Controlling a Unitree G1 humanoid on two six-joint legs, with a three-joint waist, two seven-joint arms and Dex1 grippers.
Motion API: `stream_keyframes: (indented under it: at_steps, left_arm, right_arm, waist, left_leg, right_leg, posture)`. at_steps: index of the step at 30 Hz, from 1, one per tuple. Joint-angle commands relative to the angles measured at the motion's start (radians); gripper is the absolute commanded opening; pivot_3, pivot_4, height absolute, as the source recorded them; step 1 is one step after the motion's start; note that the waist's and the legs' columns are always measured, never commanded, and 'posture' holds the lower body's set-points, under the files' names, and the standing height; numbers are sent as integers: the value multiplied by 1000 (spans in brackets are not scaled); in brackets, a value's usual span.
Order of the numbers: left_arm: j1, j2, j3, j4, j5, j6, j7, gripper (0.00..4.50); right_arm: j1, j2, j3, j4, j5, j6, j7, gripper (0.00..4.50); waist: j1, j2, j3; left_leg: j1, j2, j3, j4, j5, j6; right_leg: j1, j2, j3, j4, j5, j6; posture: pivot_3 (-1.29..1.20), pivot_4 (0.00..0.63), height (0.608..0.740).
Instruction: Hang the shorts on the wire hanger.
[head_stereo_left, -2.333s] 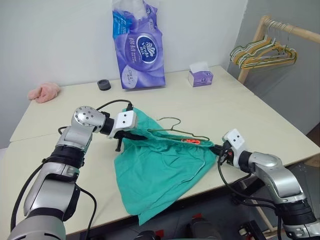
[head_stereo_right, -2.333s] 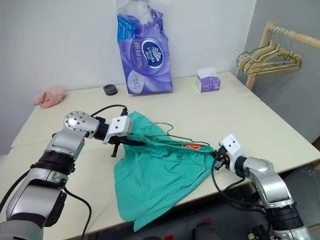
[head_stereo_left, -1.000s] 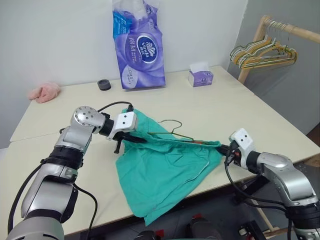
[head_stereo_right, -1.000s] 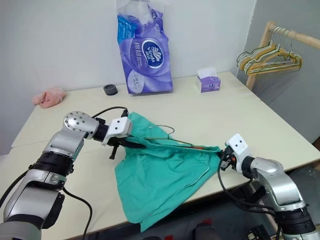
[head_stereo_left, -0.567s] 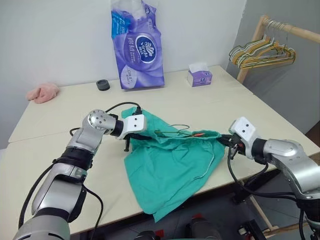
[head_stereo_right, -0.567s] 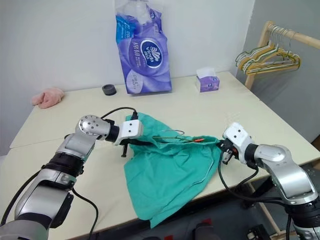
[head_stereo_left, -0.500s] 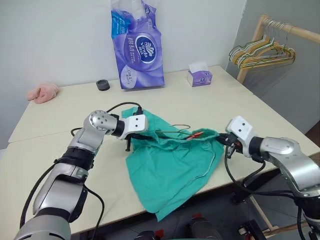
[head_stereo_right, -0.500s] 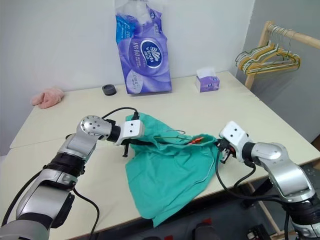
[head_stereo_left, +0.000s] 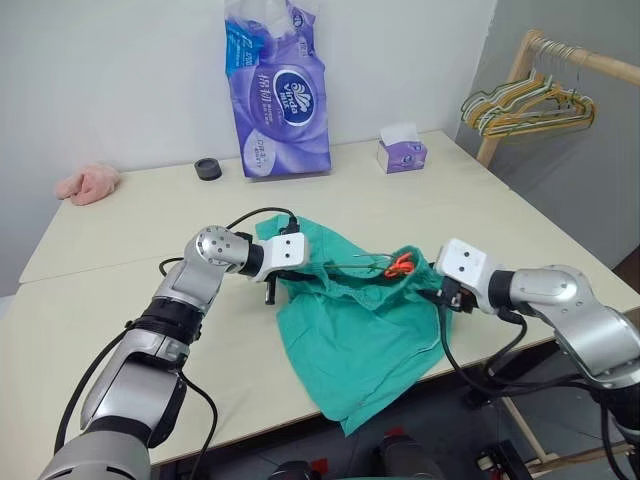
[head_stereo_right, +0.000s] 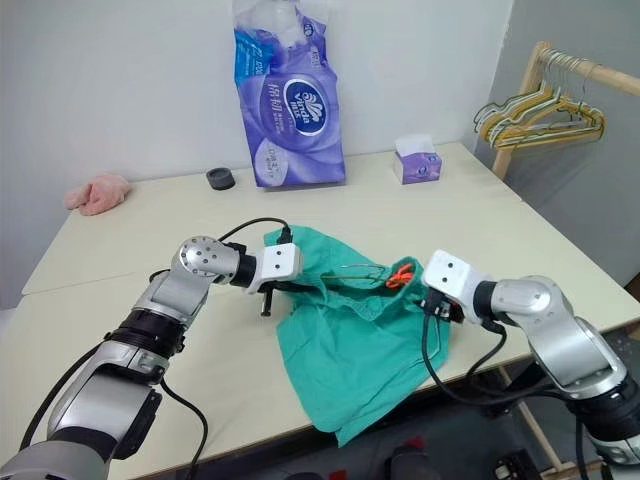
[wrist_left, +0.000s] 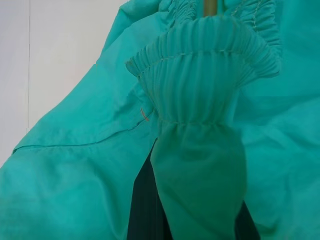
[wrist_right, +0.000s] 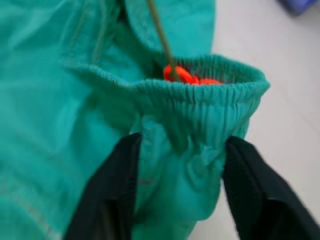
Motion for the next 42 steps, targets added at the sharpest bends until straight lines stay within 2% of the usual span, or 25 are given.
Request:
stream_keyframes:
  at_steps: [1,3,8,12,21,27,30,40,41,42]
  left_arm:
    - [-3,-2,7,-48,-11,5,8,0]
    - [4,-5,4,-58,-12,8,7,0]
    - [18,-11,-1,-82,-14,17,1,0]
    - [15,-13,-2,-83,-13,17,-2,0]
    - [7,-24,-7,-86,-11,21,0,0]
    - [5,-26,-3,-97,-17,30,1,0]
    - [7,-29,1,-108,-28,41,-3,0]
    - [9,-50,6,-140,-77,84,-33,0]
    - [10,-53,7,-144,-82,87,-39,0]
    - [12,-56,10,-148,-91,88,-42,0]
  right_arm:
    - [-4,-31,-78,-46,25,27,19,3876]
    - [9,-50,-91,-39,24,42,27,4475]
    - [41,-42,-121,29,28,59,10,4475]
    - [32,-19,-74,107,0,12,6,4475]
    - [-173,137,123,425,-145,-156,21,4475]
    - [-224,180,157,502,-187,-217,56,4475]
    - [-221,184,151,494,-190,-222,71,3900]
    - [-207,185,147,424,-192,-195,116,310]
    - [-206,183,145,417,-191,-192,120,32]
    - [-205,180,143,411,-191,-190,125,32]
  waist:
    - [0,0,0]
    - [-2,0,0]
    - [0,0,0]
    - [0,0,0]
    - [-20,0,0]
    - [-21,0,0]
    - [-21,0,0]
    - [-23,0,0]
    - [-24,0,0]
    - [-25,0,0]
  left_leg:
    - [0,0,0,0,0,0]
    - [0,0,0,0,0,0]
    - [0,0,0,0,0,0]
    - [0,0,0,0,0,0]
    - [0,0,0,0,0,0]
    - [0,0,0,0,0,0]
    - [0,0,0,0,0,0]
    - [0,0,0,0,0,0]
    - [0,0,0,0,0,0]
    - [0,0,0,0,0,0]
  right_leg:
    - [0,0,0,0,0,0]
    - [0,0,0,1,0,0]
    - [0,0,0,0,0,0]
    - [0,0,0,0,0,0]
    - [0,0,0,0,0,0]
    - [0,0,0,0,0,0]
    - [0,0,0,0,0,0]
    - [0,0,0,0,0,0]
    - [0,0,0,1,0,0]
    - [0,0,0,1,0,0]
  posture:
    - [-266,27,740]
    - [-267,26,740]
    - [-268,27,740]
    - [-269,26,740]
    - [-257,17,740]
    - [-249,15,740]
    - [-251,13,740]
    - [-263,12,740]
    - [-264,11,740]
    - [-264,11,740]
